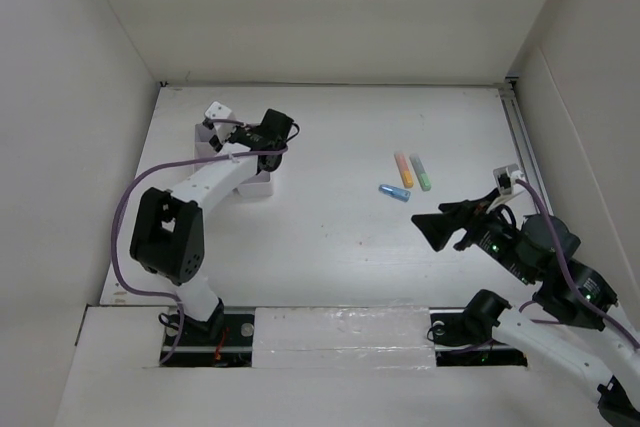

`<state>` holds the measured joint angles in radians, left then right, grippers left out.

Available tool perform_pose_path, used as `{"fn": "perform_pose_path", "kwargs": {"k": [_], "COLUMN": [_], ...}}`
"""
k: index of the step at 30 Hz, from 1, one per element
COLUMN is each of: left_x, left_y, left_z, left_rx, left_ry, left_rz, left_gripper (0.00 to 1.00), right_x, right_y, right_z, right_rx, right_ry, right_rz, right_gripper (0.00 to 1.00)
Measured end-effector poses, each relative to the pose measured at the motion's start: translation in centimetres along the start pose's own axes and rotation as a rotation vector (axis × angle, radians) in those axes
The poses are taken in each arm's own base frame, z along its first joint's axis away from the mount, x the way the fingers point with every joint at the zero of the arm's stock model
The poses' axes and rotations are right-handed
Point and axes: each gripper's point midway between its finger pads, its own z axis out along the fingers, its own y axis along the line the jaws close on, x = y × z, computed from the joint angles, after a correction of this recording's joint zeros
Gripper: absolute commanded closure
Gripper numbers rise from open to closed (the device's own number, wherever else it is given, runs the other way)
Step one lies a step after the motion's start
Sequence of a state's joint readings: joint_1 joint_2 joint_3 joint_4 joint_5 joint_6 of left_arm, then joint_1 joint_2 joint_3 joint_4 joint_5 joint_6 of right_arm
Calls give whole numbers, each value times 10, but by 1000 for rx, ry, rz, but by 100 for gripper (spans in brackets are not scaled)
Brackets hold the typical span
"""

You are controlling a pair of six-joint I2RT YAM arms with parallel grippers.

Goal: Sort the stationery into containers
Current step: Place the stationery into the container

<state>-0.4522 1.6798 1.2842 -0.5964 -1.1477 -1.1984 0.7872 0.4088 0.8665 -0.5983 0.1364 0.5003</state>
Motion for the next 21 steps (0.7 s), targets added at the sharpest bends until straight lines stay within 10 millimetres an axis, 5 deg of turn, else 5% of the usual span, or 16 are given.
{"fn": "perform_pose_path", "kwargs": {"k": [5, 9, 13, 14, 15, 21], "left_x": [-17, -25, -34, -38, -41, -59], "left_y": [-4, -4, -6, -7, -8, -16], "left_z": [-6, -11, -22, -27, -32, -70], "left_rx": [29, 50, 86, 101, 115, 235], "left_ry": [-11, -19, -22, -21, -23, -2], "left_rz": [-66, -96, -116, -124, -129, -143], "left_gripper": [76, 59, 26, 5, 0, 0], "right_x": [-1, 0, 3, 3, 4, 2], "right_y": [2, 2, 1, 0, 0, -15], "right_z": [1, 3, 5, 6, 7, 13], "right_rx": [-9, -11, -5, -3, 0, 93], "right_ry": [-2, -6, 5, 6, 9, -5], "right_rz": [1, 1, 0, 0, 1, 22], "right_gripper": [3, 3, 1, 1, 1, 1]}}
